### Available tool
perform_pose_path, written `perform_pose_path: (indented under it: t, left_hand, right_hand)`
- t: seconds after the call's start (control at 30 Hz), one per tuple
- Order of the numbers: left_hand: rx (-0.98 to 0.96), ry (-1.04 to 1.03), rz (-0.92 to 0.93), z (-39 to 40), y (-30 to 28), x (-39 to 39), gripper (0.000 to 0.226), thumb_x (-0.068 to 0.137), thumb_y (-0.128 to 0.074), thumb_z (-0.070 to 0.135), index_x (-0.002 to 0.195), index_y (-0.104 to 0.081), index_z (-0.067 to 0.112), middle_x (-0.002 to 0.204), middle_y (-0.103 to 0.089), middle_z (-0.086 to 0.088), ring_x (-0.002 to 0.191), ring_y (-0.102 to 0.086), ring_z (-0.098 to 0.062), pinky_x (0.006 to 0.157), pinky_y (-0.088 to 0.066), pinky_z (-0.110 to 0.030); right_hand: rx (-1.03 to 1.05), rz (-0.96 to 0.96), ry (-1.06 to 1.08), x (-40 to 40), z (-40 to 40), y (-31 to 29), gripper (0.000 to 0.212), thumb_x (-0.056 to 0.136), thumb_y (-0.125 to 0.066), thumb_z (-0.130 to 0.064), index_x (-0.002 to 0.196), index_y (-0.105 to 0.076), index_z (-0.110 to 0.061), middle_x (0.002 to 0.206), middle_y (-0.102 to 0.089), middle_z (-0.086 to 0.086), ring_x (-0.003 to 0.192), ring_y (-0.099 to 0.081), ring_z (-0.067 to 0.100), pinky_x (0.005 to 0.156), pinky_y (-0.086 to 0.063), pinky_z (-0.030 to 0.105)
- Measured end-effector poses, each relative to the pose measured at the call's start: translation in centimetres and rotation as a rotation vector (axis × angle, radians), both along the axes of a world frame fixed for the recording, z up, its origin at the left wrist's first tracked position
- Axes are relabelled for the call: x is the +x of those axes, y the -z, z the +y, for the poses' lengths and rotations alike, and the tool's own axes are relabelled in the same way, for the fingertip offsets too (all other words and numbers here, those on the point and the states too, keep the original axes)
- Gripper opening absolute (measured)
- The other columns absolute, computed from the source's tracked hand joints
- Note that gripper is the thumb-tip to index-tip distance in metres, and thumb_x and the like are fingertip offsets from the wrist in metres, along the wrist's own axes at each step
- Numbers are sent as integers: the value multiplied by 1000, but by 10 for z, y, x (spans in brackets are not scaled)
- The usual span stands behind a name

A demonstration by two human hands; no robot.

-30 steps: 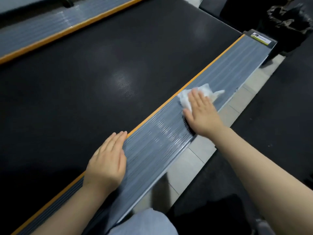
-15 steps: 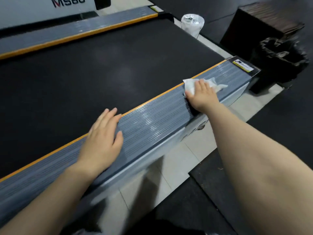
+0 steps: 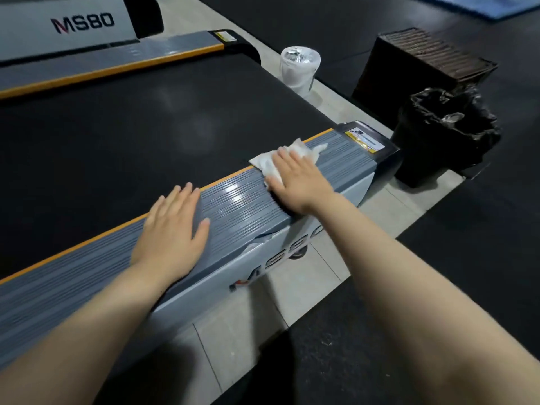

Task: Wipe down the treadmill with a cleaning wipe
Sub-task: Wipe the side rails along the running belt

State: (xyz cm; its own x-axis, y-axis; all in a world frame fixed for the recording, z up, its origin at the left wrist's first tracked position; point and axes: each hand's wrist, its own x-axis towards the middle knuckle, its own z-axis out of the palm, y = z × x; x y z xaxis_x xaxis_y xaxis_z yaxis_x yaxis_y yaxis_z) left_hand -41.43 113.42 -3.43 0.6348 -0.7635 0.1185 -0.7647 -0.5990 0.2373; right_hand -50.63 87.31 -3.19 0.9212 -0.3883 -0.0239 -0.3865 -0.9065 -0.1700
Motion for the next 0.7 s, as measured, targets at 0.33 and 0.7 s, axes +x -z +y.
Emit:
perform_pose_path:
  t: [0.33,0.7]
  left_hand:
    - [121,147,59,2,-12,-3,66,96,-12,52,157,-19,27,162,-12,14,149,-3,1,122,0,-26]
    - [170,141,57,0,-13,1,60,98,-19,47,154,-27,26,161,-23,10,149,-17,-6,121,-3,-22]
  right_hand:
    - [-8,93,-68,-16,-8,-21,91,83,-4,-58,148,-28,0,157,-24,20,143,-22,36,116,-17,47]
    - [10,70,133,-46,-120,-19,76,97,-28,-56,151,-23,-4,158,-23,17,145,-20,32,118,-16,44]
